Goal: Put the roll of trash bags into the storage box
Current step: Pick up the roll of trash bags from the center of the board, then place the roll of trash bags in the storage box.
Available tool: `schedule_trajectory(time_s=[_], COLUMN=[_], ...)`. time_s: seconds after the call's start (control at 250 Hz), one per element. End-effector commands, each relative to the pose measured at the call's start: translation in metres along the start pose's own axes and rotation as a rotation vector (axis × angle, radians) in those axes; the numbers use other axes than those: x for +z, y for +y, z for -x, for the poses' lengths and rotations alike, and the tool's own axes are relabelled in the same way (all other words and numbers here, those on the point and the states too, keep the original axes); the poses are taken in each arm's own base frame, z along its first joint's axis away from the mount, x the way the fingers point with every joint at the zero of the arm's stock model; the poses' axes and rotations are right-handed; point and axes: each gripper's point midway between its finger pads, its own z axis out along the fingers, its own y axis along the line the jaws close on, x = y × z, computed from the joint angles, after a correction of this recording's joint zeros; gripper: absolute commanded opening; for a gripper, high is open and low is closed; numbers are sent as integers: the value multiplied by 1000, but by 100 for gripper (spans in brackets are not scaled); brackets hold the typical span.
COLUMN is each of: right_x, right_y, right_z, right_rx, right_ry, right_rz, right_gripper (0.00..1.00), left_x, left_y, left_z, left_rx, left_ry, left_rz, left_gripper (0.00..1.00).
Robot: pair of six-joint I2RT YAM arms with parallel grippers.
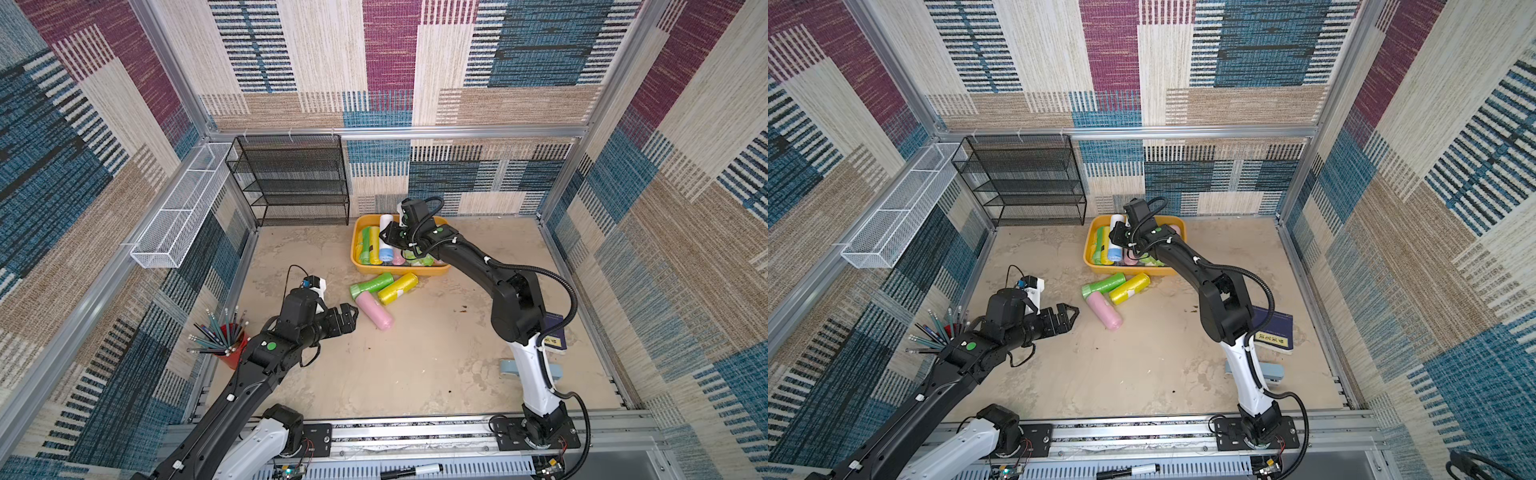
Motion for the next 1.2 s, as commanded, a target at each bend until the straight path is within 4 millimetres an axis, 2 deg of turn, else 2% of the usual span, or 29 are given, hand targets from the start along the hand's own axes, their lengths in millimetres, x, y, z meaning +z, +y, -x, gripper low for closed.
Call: schedule_trajectory(time_s=[0.0, 0.196, 0.384, 0.484, 0.624, 0.668, 0.816, 0.836, 0.928, 1.04, 1.196], right_x=[8, 19, 25, 26, 22, 20, 9, 7, -5, -24, -55], right_y=[-14, -17, -25, -25, -22, -21, -14, -14, -9, -2, 8], right_z=[2, 9, 3, 1, 5, 6, 11, 11, 11, 11, 2], right_rx=[-41, -52, -55, -62, -67, -68, -75, -76, -89, -122, -135], right_ry=[16, 19, 33, 41, 36, 33, 26, 28, 26, -2, -37], right_rz=[-79, -109, -133, -127, -115, -116, -113, -115, -124, -149, -166], right_gripper=[30, 30, 36, 46, 68, 72, 75, 80, 85, 98, 99], left_x=[0, 1, 2, 4, 5, 6, 5, 5, 3, -1, -7], left_y=[4, 3, 3, 3, 2, 1, 1, 1, 0, -1, -10], left_z=[0, 0, 0, 0, -1, -2, -1, -1, 0, 1, 1], left_rx=[18, 17, 17, 14, 16, 16, 16, 17, 19, 8, 5], left_ry=[-3, -1, 2, 6, 15, 18, 17, 17, 12, 7, -10], left_rz=[19, 15, 16, 15, 9, 7, 9, 10, 4, -2, -60], left_gripper=[98, 98, 98, 98, 98, 98, 99, 98, 98, 98, 98])
